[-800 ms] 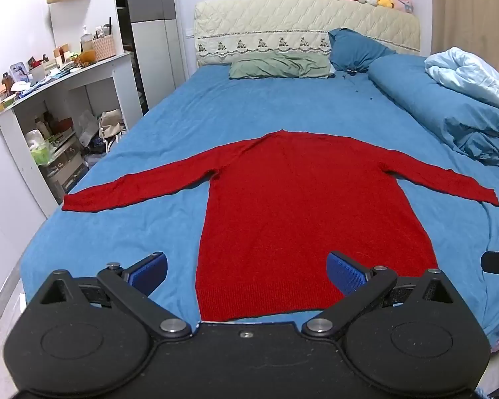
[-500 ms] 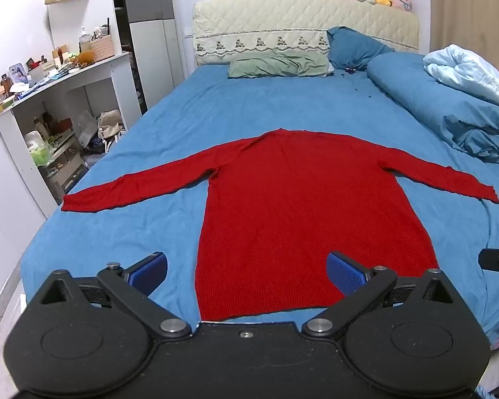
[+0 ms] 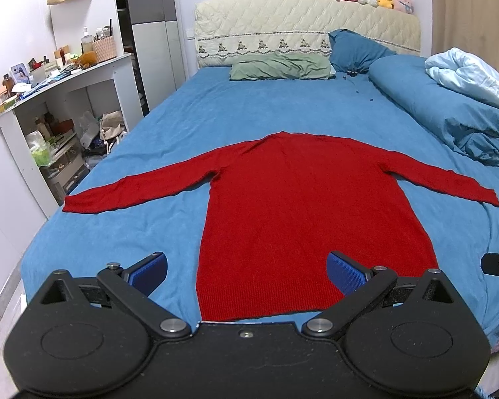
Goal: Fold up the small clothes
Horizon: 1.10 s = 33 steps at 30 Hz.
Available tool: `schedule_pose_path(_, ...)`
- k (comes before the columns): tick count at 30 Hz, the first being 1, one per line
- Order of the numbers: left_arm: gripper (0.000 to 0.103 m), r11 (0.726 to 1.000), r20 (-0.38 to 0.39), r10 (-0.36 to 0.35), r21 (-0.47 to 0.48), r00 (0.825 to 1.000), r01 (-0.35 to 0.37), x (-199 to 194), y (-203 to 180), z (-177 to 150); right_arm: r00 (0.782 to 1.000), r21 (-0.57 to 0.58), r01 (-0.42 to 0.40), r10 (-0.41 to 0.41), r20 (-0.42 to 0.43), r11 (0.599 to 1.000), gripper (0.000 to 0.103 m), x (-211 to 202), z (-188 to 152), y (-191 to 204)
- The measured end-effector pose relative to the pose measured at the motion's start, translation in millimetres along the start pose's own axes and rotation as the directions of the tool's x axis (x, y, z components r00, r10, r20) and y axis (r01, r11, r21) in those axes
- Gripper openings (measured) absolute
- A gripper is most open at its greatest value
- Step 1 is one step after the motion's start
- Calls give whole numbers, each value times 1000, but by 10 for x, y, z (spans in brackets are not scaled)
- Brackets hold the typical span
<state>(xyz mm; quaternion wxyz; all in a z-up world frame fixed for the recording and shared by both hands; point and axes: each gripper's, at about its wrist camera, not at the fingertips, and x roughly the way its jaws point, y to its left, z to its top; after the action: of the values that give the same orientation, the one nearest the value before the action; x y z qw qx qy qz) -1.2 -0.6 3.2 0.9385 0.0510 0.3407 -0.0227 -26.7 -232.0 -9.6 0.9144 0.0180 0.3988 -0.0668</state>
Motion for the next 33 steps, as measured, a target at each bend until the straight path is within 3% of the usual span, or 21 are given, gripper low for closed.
schedule_pose_path(9, 103, 999, 27, 16, 34, 1000, -17, 73, -7, 204, 1000, 51, 9, -11, 21, 999, 103, -32, 69, -93)
schedule_pose_path(17, 103, 989, 160, -117, 107, 980, 100, 468, -366, 1160, 987, 226, 67, -97, 125, 972, 103, 120, 578, -841)
schedule_pose_path(18, 103, 986, 169, -133, 125, 977, 112, 549, -432, 1260, 978, 235, 80, -122, 170, 969, 103, 100, 667, -959)
schedule_pose_path(20, 103, 980, 173, -173, 131, 970, 152, 768, -560, 1462, 977, 289, 88, -139, 163, 953, 103, 240, 807, -1202)
schedule_pose_path(25, 103, 962, 136, -253, 135, 958, 235, 1447, -875, 1823, 969, 329, 182, -226, 101, 927, 103, 682, 1019, -1613)
schedule_pose_path(33, 103, 934, 69, -319, 195, 945, 300, 2571, -1521, 2058, 962, 411, 241, -273, 20, 879, 103, 1545, 1089, -2188)
